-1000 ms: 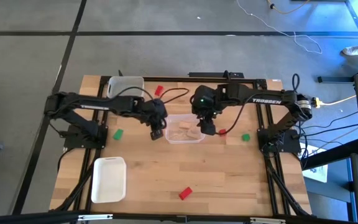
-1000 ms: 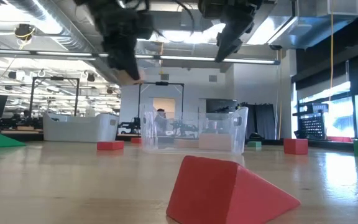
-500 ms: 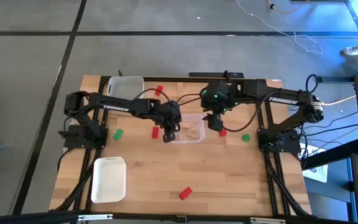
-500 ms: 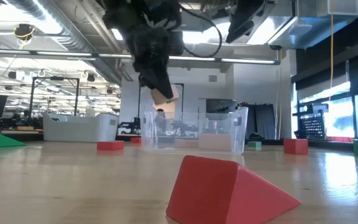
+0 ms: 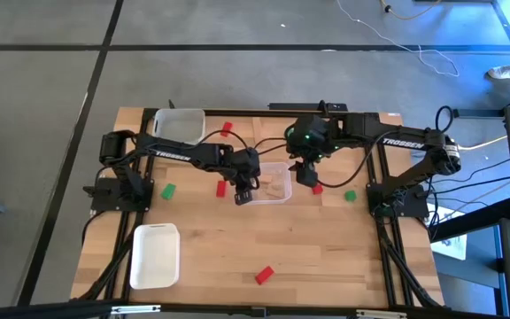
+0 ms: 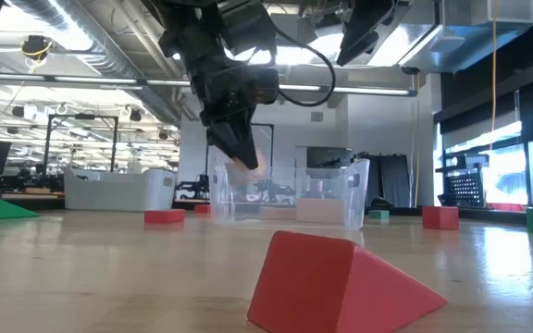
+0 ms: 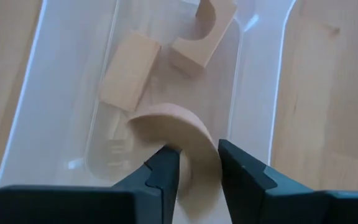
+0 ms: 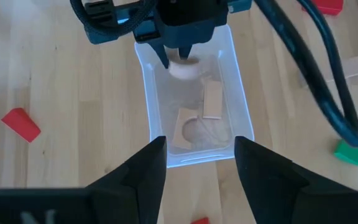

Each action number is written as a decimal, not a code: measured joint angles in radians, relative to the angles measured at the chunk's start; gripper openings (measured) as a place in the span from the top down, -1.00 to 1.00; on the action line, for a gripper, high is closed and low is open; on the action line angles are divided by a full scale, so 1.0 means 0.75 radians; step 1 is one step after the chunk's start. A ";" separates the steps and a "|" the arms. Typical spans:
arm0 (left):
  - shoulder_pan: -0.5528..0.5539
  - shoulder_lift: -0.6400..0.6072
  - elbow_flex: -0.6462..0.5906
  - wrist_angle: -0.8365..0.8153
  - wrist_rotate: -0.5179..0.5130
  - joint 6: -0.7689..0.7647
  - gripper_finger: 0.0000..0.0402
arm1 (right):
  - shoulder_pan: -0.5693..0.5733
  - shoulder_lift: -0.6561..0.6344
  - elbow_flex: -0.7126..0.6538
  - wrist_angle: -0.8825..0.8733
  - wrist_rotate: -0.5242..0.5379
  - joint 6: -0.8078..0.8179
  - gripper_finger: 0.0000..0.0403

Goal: Sort & place blocks by color
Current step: Put the brown block into the transparent bin, then put the red block into the gray bin

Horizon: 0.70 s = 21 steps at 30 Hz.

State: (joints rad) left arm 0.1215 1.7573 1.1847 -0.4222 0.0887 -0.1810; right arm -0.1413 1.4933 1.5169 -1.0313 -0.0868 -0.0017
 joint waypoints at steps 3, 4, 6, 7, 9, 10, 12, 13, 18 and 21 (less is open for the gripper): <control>0.000 0.000 0.000 0.000 -0.001 0.000 0.49 | 0.000 0.000 0.000 0.001 -0.001 -0.001 0.07; 0.000 0.000 0.000 0.000 -0.001 0.000 0.49 | 0.000 0.000 0.000 0.001 -0.001 -0.002 0.07; 0.000 0.000 0.000 -0.002 -0.001 0.000 0.49 | 0.000 0.000 0.000 0.001 -0.001 -0.002 0.07; 0.000 0.000 0.000 -0.001 -0.001 0.000 0.49 | 0.000 0.000 0.000 0.001 -0.002 0.000 0.07; 0.001 -0.003 0.000 -0.006 0.000 0.000 0.49 | 0.004 0.000 0.000 0.001 -0.002 0.001 0.07; 0.004 -0.010 0.000 -0.015 0.001 0.000 0.48 | 0.006 0.000 0.000 0.002 -0.002 0.001 0.07; 0.011 -0.041 0.000 -0.047 0.014 0.000 0.48 | 0.011 0.000 0.000 0.004 -0.002 0.001 0.07; 0.013 -0.059 0.000 -0.061 0.014 0.000 0.48 | 0.012 0.000 0.000 0.004 -0.003 0.001 0.07; 0.015 -0.182 0.000 -0.193 0.008 -0.018 0.48 | 0.015 0.000 -0.001 0.004 -0.005 0.001 0.07; 0.020 -0.283 0.001 -0.253 0.002 -0.097 0.48 | 0.015 0.000 -0.001 0.004 -0.019 0.001 0.07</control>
State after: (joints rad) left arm 0.1365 1.5451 1.1855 -0.6119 0.0900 -0.2541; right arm -0.1299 1.4933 1.5166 -1.0286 -0.1008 -0.0010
